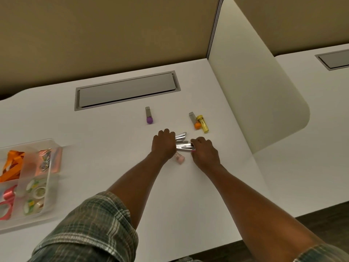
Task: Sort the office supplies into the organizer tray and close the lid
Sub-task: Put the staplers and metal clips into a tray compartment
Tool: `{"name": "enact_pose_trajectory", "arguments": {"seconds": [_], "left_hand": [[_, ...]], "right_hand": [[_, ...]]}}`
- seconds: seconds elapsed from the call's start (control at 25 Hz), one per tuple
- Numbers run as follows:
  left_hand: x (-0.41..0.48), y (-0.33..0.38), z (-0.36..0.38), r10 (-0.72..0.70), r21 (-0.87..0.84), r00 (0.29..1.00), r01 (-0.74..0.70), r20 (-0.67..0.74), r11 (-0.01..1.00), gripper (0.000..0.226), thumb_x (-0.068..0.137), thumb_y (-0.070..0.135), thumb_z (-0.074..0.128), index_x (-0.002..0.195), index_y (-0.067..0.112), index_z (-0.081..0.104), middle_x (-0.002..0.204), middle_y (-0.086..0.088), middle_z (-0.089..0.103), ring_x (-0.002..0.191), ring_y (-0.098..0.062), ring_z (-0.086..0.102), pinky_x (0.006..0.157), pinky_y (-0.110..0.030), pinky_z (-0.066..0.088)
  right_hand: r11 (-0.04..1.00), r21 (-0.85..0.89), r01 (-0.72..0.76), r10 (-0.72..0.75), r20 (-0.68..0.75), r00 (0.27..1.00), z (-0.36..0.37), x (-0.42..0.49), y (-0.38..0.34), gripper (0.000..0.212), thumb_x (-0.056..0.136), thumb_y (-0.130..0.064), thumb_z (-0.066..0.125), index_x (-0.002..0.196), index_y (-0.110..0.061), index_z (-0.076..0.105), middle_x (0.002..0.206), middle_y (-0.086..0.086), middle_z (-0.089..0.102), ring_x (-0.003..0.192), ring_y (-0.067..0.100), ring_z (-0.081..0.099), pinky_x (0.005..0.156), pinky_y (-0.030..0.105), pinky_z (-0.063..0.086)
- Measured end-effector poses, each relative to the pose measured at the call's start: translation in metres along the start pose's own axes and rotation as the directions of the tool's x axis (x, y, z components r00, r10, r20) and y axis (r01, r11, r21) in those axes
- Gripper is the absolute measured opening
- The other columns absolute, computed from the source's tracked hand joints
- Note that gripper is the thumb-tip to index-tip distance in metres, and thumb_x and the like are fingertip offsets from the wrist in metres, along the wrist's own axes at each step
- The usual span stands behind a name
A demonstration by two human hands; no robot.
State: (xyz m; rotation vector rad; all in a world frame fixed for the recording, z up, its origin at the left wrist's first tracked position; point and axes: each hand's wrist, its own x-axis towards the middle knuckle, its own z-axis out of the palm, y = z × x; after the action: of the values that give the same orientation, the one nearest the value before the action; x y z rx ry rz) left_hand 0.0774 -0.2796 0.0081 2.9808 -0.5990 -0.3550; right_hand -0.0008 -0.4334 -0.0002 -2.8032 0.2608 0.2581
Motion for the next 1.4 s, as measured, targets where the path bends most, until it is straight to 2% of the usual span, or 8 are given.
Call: {"name": "enact_pose_trajectory", "arguments": {"seconds": [0.24,0.48,0.6,0.76,0.88,1.04,1.2,1.4], "left_hand": [[0.023,0.001,0.006,0.043,0.034,0.999,-0.044,0.027,0.998,0.022,0.087,0.008,0.049,0.107,0.008,0.058,0.113,-0.012,0.053,0.102,-0.032,0.053,0.076,-0.037,0.04],[0.026,-0.012,-0.005,-0.138,-0.246,0.99,0.13,-0.014,0.96,0.019,0.088,0.014,0.05,0.099,0.002,0.061,0.104,-0.017,0.059,0.097,-0.034,0.058,0.073,-0.036,0.044],[0.02,-0.027,-0.019,-0.295,-0.523,0.954,0.281,0.059,0.805,0.021,0.085,0.02,0.056,0.089,0.002,0.067,0.091,-0.015,0.067,0.086,-0.03,0.062,0.069,-0.035,0.047],[-0.003,-0.058,-0.034,-0.356,-0.831,0.915,0.342,0.189,0.438,0.026,0.082,0.023,0.062,0.081,-0.002,0.067,0.075,-0.011,0.066,0.068,-0.021,0.056,0.064,-0.032,0.045],[-0.028,-0.091,-0.046,-0.356,-0.923,0.905,0.322,0.234,0.211,0.018,0.084,0.023,0.066,0.076,0.006,0.068,0.072,-0.003,0.066,0.065,-0.017,0.059,0.063,-0.033,0.052],[-0.064,-0.149,-0.061,-0.36,-0.956,0.897,0.291,0.256,0.045,0.012,0.086,0.023,0.067,0.08,0.013,0.07,0.082,-0.007,0.071,0.071,-0.018,0.066,0.067,-0.035,0.058],[-0.108,-0.222,-0.07,-0.424,-0.962,0.866,0.269,0.265,-0.052,0.013,0.089,0.021,0.065,0.089,0.009,0.07,0.092,-0.015,0.073,0.074,-0.022,0.068,0.065,-0.033,0.058],[-0.176,-0.314,-0.073,-0.52,-0.965,0.814,0.236,0.261,-0.115,0.016,0.092,0.015,0.063,0.098,0.001,0.066,0.088,-0.016,0.071,0.068,-0.024,0.069,0.059,-0.031,0.057]], "right_hand": [[0.999,-0.043,0.025,-0.027,-0.039,0.999,0.001,0.013,0.009,0.025,0.09,-0.016,0.054,0.114,-0.013,0.058,0.115,0.007,0.057,0.097,0.027,0.054,0.07,0.036,0.05],[0.905,0.383,-0.184,0.229,-0.073,0.971,-0.006,0.016,0.013,0.024,0.076,-0.028,0.069,0.096,-0.015,0.062,0.095,0.002,0.056,0.083,0.022,0.058,0.065,0.027,0.042],[0.762,0.62,-0.187,0.31,-0.095,0.946,-0.013,0.019,-0.001,0.021,0.079,-0.03,0.074,0.092,-0.016,0.065,0.087,-0.002,0.064,0.083,0.018,0.062,0.064,0.019,0.043],[0.511,0.846,-0.15,0.285,-0.003,0.958,-0.024,0.023,-0.041,0.028,0.083,-0.031,0.077,0.106,-0.023,0.065,0.092,-0.006,0.068,0.088,0.017,0.067,0.085,0.033,0.056],[0.268,0.949,-0.163,0.185,0.115,0.976,-0.029,0.027,-0.084,0.043,0.084,-0.023,0.079,0.121,-0.019,0.058,0.101,0.003,0.066,0.099,0.022,0.067,0.093,0.037,0.057],[0.009,0.975,-0.22,0.046,0.219,0.975,-0.025,0.028,-0.156,0.039,0.087,-0.016,0.076,0.122,-0.006,0.06,0.11,0.015,0.07,0.108,0.035,0.07,0.09,0.04,0.06],[-0.007,0.966,-0.26,-0.052,0.259,0.964,-0.01,0.024,-0.243,0.038,0.089,-0.02,0.074,0.124,-0.007,0.062,0.106,0.007,0.07,0.1,0.03,0.073,0.086,0.038,0.06],[0.137,0.942,-0.306,-0.135,0.324,0.936,0.02,0.011,-0.363,0.035,0.088,-0.024,0.074,0.121,-0.017,0.064,0.103,0.011,0.072,0.087,0.027,0.072,0.084,0.038,0.061]]}}
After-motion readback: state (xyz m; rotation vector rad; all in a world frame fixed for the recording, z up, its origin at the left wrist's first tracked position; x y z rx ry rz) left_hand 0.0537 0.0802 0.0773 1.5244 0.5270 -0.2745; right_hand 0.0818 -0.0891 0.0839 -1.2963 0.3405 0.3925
